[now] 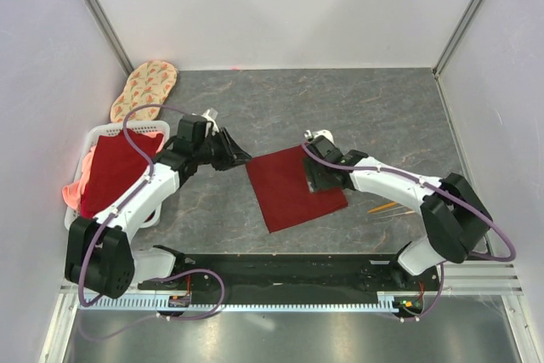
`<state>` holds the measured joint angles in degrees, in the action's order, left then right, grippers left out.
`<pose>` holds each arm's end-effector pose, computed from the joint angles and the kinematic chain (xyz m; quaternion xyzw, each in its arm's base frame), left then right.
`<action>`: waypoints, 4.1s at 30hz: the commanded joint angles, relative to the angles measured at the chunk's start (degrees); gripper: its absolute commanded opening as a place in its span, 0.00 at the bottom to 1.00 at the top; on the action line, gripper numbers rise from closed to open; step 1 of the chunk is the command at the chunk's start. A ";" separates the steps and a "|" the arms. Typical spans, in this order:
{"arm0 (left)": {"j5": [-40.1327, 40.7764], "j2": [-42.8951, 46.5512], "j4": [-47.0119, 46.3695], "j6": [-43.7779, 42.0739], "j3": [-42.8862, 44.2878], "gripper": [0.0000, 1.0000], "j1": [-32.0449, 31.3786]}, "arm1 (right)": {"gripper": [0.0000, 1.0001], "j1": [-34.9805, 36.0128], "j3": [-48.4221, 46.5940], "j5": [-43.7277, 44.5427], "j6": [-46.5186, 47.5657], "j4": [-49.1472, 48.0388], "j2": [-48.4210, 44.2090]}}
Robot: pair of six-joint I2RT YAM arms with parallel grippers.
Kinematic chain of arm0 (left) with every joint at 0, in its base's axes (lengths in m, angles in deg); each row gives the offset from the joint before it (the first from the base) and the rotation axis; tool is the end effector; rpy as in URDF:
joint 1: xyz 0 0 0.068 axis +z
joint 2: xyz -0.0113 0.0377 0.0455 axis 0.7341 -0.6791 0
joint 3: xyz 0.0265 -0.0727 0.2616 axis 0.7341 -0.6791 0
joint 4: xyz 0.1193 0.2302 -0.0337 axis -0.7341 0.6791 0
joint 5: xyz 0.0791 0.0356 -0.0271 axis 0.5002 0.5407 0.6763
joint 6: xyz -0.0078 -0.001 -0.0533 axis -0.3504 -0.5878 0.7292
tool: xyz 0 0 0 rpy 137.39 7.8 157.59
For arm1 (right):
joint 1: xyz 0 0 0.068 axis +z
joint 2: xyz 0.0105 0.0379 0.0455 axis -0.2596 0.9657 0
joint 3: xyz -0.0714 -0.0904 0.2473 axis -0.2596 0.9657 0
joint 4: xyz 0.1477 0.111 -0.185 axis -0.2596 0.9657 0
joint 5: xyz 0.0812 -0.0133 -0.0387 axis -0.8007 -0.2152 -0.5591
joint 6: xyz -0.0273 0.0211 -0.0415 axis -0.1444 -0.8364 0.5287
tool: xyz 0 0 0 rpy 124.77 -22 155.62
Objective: Fold the napkin into a case and place the utensils inside
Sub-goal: Fold the lower triangle-folded napkin at the center of the board.
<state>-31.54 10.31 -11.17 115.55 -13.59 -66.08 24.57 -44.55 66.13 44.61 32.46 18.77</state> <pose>0.2493 -0.1001 0.2487 -0.1223 0.8817 -0.3780 0.2547 0.2346 0.1817 0.1891 -0.1089 0.9569 0.0073 0.2691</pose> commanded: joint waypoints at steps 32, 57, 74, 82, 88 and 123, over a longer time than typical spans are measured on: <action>-5.28 6.95 3.19 -2.98 -1.39 0.43 14.37 | 0.57 32.28 -18.68 0.34 -5.95 5.26 19.04; -13.44 -2.28 -2.08 -1.75 -3.05 0.63 13.84 | 0.00 30.79 -17.82 2.10 -9.38 4.38 11.50; -7.03 -9.57 -9.82 6.16 -4.64 0.65 10.06 | 0.00 22.79 -4.01 -9.33 -15.18 -7.66 -4.85; -6.94 -11.33 -11.75 7.74 -6.75 0.62 9.62 | 0.00 17.43 1.97 -14.07 -17.03 -11.53 -11.45; -7.47 -14.67 -12.46 6.78 -5.52 0.61 9.10 | 0.00 14.62 4.69 -15.66 -17.47 -12.85 -14.70; 6.49 -18.90 -3.85 0.37 3.18 0.07 4.00 | 0.00 12.76 14.00 -29.00 -17.29 -19.43 -17.69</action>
<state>-32.85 -14.11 -20.72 121.37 -13.87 -62.01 36.75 -33.91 42.69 27.13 16.72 2.11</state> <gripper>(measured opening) 0.095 0.141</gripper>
